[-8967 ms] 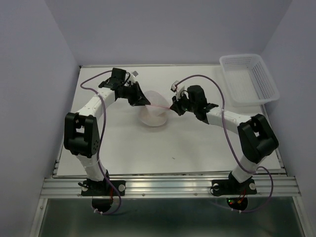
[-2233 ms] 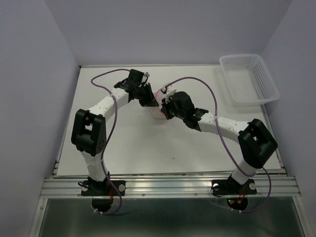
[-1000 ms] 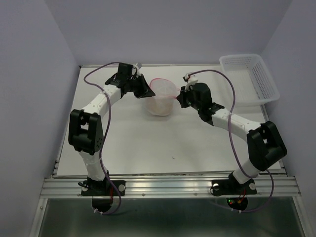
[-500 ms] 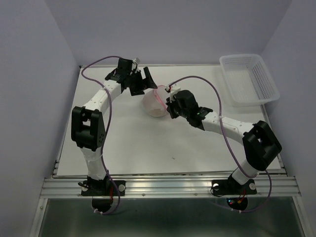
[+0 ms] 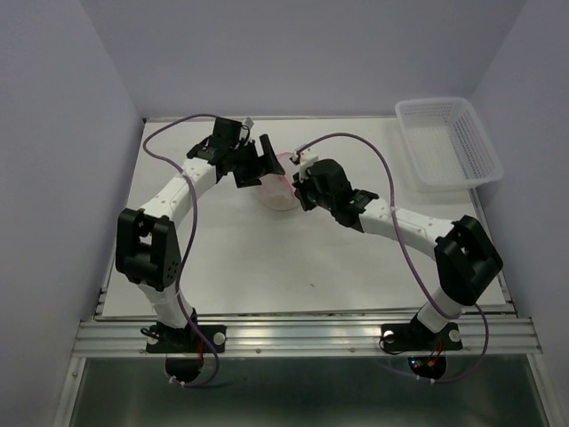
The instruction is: Unzip the laundry bag and remove the bra
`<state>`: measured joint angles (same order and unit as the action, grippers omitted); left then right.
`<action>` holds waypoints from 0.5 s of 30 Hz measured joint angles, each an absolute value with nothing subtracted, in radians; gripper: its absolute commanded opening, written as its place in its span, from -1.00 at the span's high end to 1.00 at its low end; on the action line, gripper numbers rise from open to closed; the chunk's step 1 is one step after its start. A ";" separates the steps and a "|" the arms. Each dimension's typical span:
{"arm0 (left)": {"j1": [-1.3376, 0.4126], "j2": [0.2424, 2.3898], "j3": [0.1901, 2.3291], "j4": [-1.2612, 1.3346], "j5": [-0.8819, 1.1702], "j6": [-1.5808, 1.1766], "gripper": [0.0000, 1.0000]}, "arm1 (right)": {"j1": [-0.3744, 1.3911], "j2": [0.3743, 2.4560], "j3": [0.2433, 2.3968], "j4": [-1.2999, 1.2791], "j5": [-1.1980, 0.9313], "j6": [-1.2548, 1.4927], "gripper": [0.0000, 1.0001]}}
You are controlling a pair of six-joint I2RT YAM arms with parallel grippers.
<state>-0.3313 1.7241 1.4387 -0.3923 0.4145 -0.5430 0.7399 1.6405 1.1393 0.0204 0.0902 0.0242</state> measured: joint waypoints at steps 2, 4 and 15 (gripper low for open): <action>-0.341 1.707 1.426 -0.393 0.412 -0.556 -0.87 | 0.744 1.641 1.139 0.018 0.089 0.022 0.99; -0.350 1.695 1.419 -0.391 0.413 -0.567 -0.78 | 0.750 1.641 1.139 0.017 0.090 0.022 0.99; -0.393 1.728 1.418 -0.375 0.407 -0.601 -0.28 | 0.761 1.641 1.139 0.019 0.090 0.022 0.99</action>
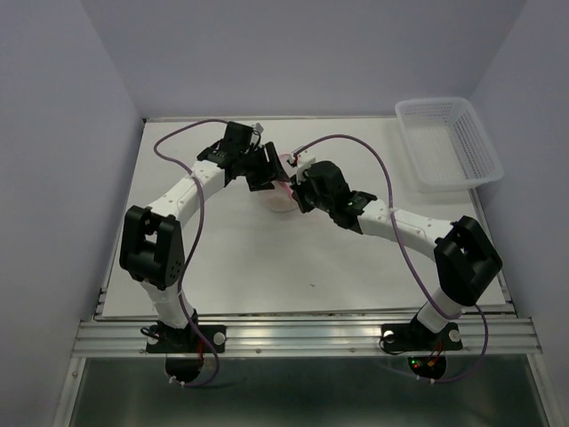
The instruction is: Unzip the laundry bag and remove the bra
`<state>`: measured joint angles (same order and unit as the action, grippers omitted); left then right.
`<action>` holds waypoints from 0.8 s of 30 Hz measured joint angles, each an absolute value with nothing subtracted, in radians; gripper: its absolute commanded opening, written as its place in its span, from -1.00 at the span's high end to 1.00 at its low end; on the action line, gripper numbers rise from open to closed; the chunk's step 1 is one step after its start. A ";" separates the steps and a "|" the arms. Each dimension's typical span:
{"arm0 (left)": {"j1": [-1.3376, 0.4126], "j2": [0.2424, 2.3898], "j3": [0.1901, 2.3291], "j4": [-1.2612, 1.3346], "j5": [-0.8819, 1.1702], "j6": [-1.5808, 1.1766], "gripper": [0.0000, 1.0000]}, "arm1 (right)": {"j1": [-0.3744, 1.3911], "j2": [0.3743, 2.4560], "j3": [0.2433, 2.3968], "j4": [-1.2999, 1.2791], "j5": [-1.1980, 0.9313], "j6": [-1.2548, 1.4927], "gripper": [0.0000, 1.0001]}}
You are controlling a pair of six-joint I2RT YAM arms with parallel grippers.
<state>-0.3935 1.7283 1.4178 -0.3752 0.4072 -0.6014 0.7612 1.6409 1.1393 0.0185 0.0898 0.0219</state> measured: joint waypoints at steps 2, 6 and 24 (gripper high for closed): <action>-0.401 1.744 1.418 -0.373 0.407 -0.605 0.41 | 0.762 1.641 1.139 0.019 0.089 0.022 0.99; -0.411 1.771 1.418 -0.369 0.410 -0.606 1.00 | 0.762 1.641 1.139 0.019 0.090 0.022 0.99; -0.337 1.764 1.320 -0.313 0.477 -0.695 1.00 | 0.759 1.612 1.014 0.088 0.186 0.155 0.99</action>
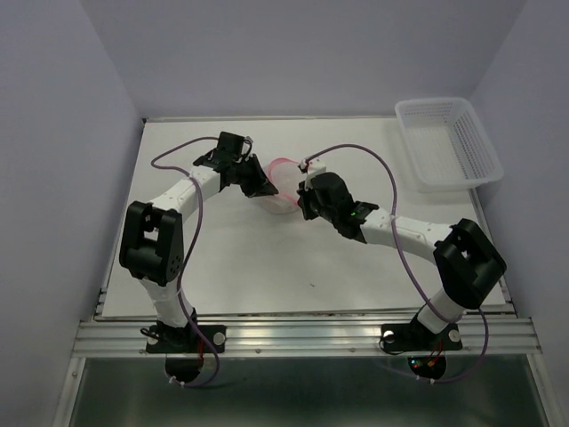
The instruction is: Unzip the laundry bag and remove the bra
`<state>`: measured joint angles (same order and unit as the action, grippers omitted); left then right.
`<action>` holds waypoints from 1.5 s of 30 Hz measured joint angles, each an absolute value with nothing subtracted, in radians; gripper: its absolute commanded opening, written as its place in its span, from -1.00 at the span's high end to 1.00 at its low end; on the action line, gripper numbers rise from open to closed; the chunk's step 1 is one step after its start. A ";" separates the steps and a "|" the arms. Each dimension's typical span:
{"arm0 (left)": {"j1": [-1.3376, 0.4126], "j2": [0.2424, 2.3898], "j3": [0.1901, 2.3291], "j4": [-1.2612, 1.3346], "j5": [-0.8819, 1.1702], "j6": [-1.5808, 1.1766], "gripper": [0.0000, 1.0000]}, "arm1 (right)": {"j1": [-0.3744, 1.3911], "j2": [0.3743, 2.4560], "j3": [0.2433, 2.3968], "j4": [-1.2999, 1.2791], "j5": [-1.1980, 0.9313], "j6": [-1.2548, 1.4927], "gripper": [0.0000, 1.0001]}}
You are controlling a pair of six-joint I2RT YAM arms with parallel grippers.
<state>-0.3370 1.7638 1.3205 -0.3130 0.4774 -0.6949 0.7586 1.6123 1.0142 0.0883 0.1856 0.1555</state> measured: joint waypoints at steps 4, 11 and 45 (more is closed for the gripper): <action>-0.311 1.738 1.277 -0.295 0.503 -0.728 1.00 | 0.752 1.600 0.997 0.113 0.170 0.194 0.99; -0.274 1.673 1.243 -0.251 0.530 -0.751 1.00 | 0.705 1.582 0.990 0.138 0.146 0.229 0.99; -0.382 1.584 1.072 -0.186 0.425 -0.467 1.00 | 0.590 1.613 1.184 -0.053 -0.089 0.133 -1.00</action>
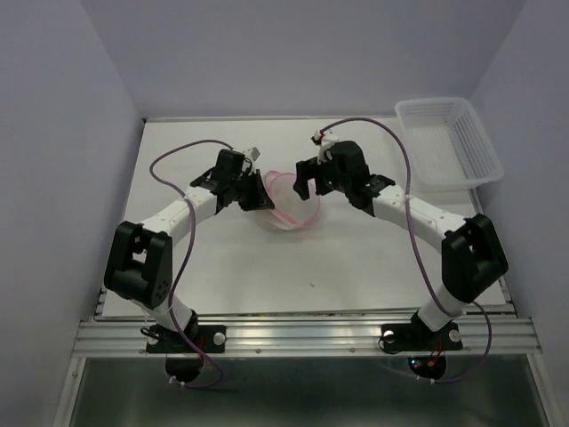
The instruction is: Unzip the laundry bag and remove the bra
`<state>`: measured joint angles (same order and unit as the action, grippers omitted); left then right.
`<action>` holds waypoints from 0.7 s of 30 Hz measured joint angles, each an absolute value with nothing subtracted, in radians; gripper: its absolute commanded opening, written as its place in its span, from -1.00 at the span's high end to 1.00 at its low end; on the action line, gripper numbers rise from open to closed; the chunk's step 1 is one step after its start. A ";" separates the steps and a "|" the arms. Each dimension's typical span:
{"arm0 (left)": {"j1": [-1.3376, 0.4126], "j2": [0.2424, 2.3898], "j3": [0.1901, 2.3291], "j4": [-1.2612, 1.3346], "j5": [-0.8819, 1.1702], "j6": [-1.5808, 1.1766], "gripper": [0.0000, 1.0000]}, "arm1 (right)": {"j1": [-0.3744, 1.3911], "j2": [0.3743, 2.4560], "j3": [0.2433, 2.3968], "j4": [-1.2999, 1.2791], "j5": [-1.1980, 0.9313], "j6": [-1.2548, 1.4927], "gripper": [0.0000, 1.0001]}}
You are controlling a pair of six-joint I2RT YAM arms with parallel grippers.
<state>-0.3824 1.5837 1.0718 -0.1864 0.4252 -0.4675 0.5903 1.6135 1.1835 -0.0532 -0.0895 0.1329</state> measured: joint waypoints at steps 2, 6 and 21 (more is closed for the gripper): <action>-0.383 1.578 1.071 -0.181 0.419 -0.464 1.00 | 0.590 1.665 1.233 -0.056 -0.108 0.143 -1.00; -0.385 1.573 1.063 -0.170 0.410 -0.460 1.00 | 0.590 1.779 1.337 -0.070 -0.112 0.151 -1.00; -0.385 1.573 0.980 -0.140 0.331 -0.343 1.00 | 0.451 1.928 1.533 -0.183 -0.562 -0.179 -1.00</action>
<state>-0.3851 1.5726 0.9802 -0.1402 0.3309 -0.3428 0.4511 1.9282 1.5333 -0.1825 -0.5621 -0.1787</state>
